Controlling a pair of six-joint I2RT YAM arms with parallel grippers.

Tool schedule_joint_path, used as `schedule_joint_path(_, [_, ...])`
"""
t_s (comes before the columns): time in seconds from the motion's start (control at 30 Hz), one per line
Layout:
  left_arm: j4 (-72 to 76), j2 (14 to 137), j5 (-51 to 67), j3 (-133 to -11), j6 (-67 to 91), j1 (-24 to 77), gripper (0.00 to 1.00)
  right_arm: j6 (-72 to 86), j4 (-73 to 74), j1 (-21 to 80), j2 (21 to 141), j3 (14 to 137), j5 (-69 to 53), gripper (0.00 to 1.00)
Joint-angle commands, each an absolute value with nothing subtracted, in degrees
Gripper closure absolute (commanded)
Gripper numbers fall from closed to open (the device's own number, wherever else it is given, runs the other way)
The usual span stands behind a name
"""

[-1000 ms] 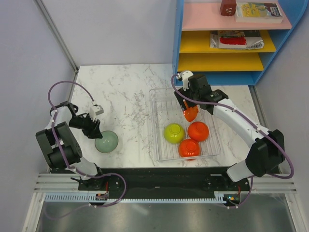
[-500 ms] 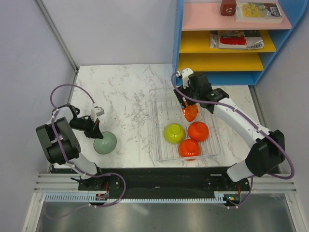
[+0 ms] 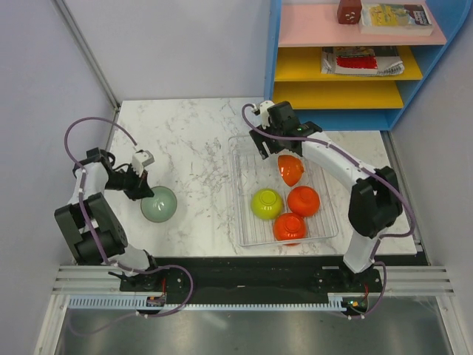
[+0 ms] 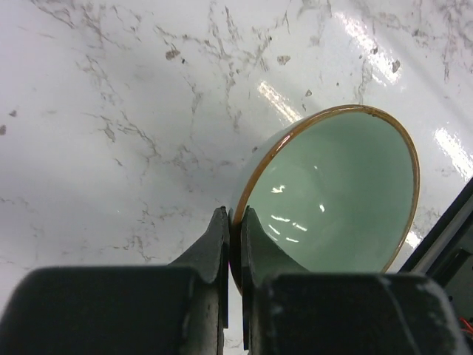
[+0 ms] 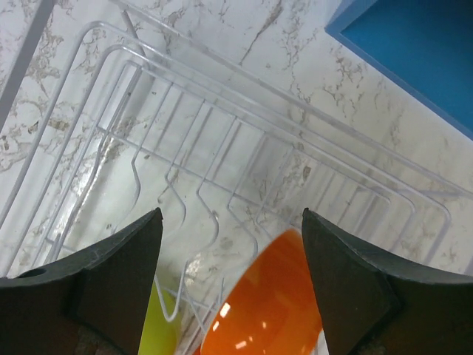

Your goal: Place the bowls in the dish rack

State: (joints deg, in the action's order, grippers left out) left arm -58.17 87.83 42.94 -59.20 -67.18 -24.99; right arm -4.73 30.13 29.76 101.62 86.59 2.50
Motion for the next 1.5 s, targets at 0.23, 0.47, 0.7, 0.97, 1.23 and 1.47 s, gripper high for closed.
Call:
schedule_joint_path(0.23, [-58.2,80.2,50.8,-59.6,-61.7,-24.2,0.98,0.0,28.6,30.8,118.9,106.2,-0.4,0.18])
schedule_joint_path(0.47, [-58.3,78.6,51.3,-57.9,-61.9,-23.6,0.98,4.7,23.4,31.5,124.7,110.1,7.5,0.17])
schedule_joint_path(0.7, [-58.2,78.0,51.6,-56.3,-62.3,-23.4,0.98,4.2,19.5,32.3,127.7,112.8,15.4,0.17])
schedule_joint_path(0.97, [-58.2,77.0,52.0,-55.9,-61.7,-22.7,0.98,5.4,19.1,32.6,130.6,116.8,15.3,0.17])
schedule_joint_path(1.23, [-58.2,73.6,54.2,-58.8,-59.7,-21.4,0.98,7.9,20.7,33.0,118.0,109.5,6.1,0.16])
schedule_joint_path(1.47, [-51.9,71.4,56.8,-66.0,-47.5,-12.0,0.98,8.9,21.2,32.2,100.6,96.2,-6.7,0.05])
